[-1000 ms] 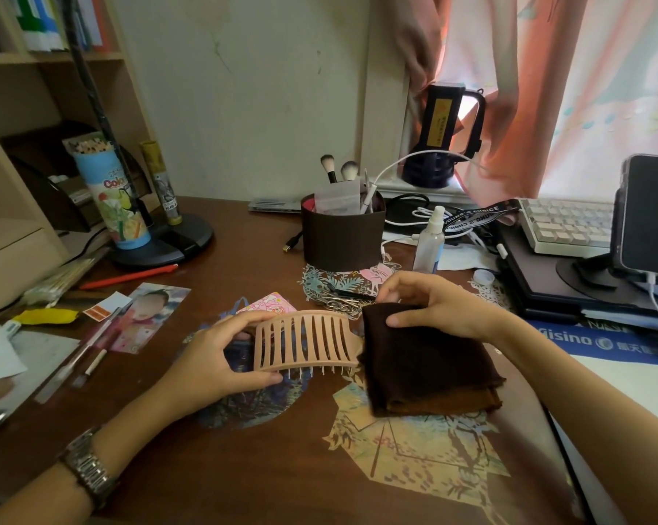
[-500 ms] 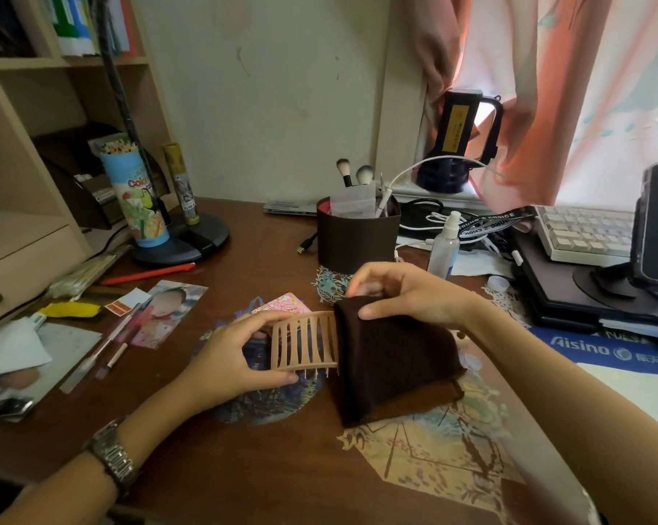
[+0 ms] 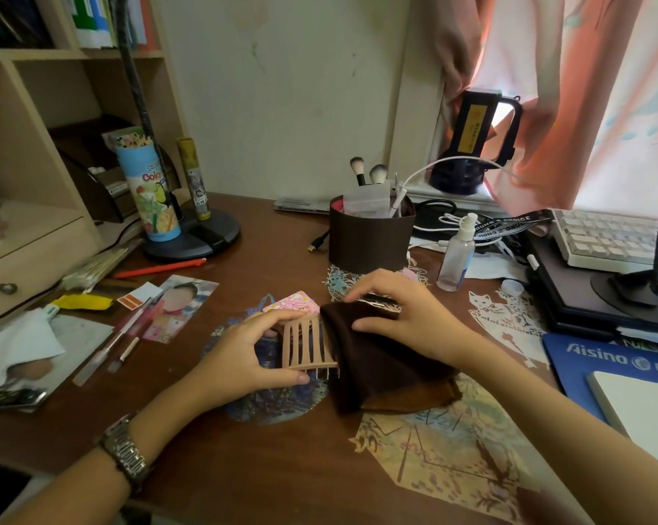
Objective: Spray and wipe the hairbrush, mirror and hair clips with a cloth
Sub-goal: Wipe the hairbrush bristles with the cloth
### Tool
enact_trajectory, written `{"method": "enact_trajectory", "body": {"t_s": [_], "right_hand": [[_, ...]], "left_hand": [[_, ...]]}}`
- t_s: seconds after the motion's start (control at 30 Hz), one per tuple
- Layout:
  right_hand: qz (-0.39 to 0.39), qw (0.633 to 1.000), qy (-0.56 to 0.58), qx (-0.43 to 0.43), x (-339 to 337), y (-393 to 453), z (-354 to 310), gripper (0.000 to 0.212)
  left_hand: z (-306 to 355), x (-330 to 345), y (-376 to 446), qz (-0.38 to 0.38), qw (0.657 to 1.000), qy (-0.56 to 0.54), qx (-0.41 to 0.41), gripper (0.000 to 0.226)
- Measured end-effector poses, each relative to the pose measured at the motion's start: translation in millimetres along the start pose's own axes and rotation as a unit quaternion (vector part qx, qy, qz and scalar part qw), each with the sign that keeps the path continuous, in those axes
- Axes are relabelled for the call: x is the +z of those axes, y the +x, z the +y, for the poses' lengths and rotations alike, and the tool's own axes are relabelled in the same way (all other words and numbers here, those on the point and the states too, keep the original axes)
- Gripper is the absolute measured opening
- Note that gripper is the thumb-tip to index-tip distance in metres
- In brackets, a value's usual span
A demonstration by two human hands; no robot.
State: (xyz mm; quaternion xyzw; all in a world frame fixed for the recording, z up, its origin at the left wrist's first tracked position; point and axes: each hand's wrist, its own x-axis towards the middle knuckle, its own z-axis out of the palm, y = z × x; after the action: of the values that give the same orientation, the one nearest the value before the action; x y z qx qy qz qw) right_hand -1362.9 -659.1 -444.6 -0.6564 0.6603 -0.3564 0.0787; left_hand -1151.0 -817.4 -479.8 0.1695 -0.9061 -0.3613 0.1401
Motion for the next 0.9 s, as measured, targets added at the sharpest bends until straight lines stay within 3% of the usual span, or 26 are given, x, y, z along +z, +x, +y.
{"method": "enact_trajectory", "body": {"t_s": [0.2,0.37,0.6,0.9], "right_hand": [[-0.071,0.996,-0.045,-0.022,-7.5,-34.4,4.3,0.034],[-0.081,0.995,-0.049,-0.031,-1.3,-38.5,5.5,0.041],[-0.107,0.990,-0.081,-0.054,8.9,-33.0,5.9,0.043],[-0.116,0.984,-0.109,-0.086,28.8,-15.2,-9.7,0.043]], "left_hand": [[-5.2,-2.0,-0.5,-0.009,0.998,-0.055,-0.006,0.078],[-4.8,-2.6,-0.4,-0.005,0.998,-0.064,-0.005,0.069],[-15.4,-1.4,0.5,0.020,0.996,-0.083,-0.010,0.084],[-15.9,0.1,1.5,0.018,0.997,-0.080,-0.014,0.085]]}}
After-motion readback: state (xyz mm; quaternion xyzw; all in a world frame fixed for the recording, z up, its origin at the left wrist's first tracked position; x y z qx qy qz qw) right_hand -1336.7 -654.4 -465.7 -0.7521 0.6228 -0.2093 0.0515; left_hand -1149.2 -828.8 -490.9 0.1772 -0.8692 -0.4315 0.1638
